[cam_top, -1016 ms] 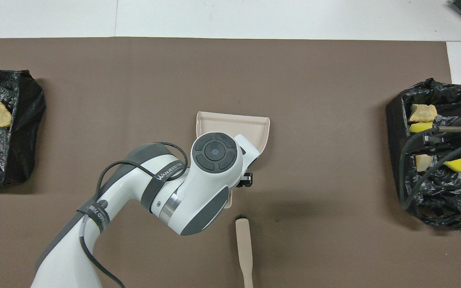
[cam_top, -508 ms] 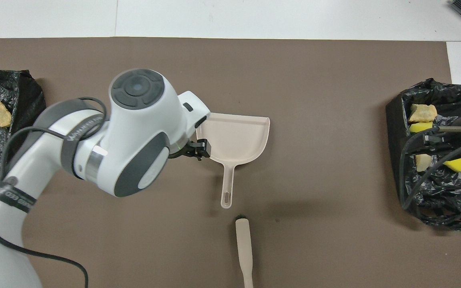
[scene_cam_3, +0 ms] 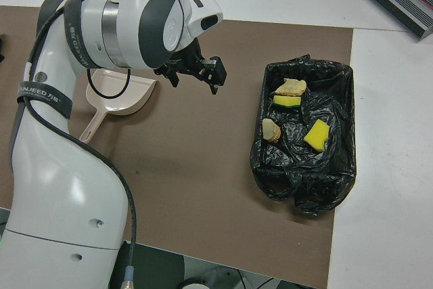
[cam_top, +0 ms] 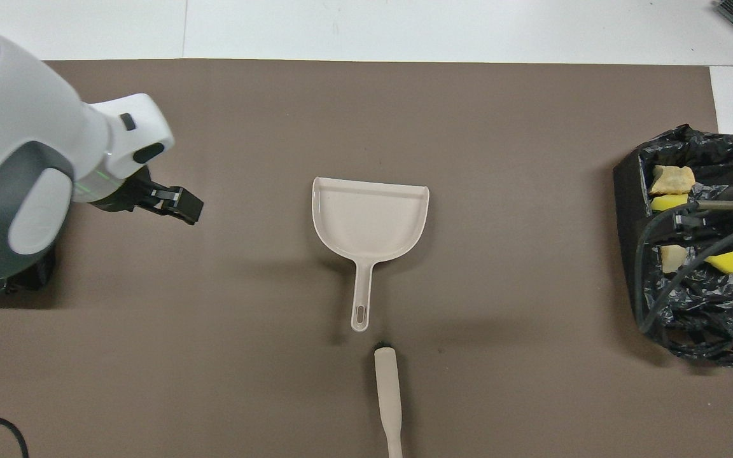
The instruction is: Sweep and dump trash in bin
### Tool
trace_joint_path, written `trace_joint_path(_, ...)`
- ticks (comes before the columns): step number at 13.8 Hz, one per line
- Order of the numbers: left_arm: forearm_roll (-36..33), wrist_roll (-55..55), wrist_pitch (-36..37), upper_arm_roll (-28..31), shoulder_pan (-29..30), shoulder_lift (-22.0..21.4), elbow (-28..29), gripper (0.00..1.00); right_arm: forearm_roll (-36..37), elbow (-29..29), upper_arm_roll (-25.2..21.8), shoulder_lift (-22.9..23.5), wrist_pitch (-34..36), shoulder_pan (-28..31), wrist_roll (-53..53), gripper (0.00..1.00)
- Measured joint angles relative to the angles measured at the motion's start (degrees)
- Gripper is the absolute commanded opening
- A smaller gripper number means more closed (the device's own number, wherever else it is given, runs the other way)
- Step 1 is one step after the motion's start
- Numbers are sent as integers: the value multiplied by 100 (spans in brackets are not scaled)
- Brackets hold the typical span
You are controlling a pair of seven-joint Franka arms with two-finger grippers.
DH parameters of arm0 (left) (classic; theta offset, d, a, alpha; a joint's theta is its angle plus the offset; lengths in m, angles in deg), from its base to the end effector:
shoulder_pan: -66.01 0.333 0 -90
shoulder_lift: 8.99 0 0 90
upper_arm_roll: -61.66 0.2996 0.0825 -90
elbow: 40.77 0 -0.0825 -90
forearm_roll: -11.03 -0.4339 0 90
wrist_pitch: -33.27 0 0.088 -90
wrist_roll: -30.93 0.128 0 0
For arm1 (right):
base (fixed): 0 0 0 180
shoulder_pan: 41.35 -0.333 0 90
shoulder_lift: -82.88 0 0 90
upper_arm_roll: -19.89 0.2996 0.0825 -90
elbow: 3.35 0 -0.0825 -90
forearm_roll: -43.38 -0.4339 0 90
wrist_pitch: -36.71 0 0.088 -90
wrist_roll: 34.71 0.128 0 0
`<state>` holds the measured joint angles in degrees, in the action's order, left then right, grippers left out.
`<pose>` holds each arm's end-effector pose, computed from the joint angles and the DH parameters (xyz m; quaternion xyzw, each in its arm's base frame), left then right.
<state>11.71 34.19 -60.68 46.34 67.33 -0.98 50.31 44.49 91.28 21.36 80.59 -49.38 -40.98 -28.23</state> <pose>0.6228 -0.1488 0.4988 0.9877 -0.1488 -0.0445 0.0203 0.5809 0.0088 0.5636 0.9974 -0.0470 -0.0537 0.0138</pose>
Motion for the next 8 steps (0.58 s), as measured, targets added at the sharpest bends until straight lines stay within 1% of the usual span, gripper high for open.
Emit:
trace_joint_path(2, 0, 246, 78, 10, 320, -186, -1, 100, 0, 0, 0, 0, 0, 0, 0, 100)
trace_joint_path(3, 0, 283, 119, 12, 386, -266, -1, 100, 0, 0, 0, 0, 0, 0, 0, 100)
trace_joint_path(8, 0, 285, 203, -21, 389, -622, 4, 100, 0, 0, 0, 0, 0, 0, 0, 100)
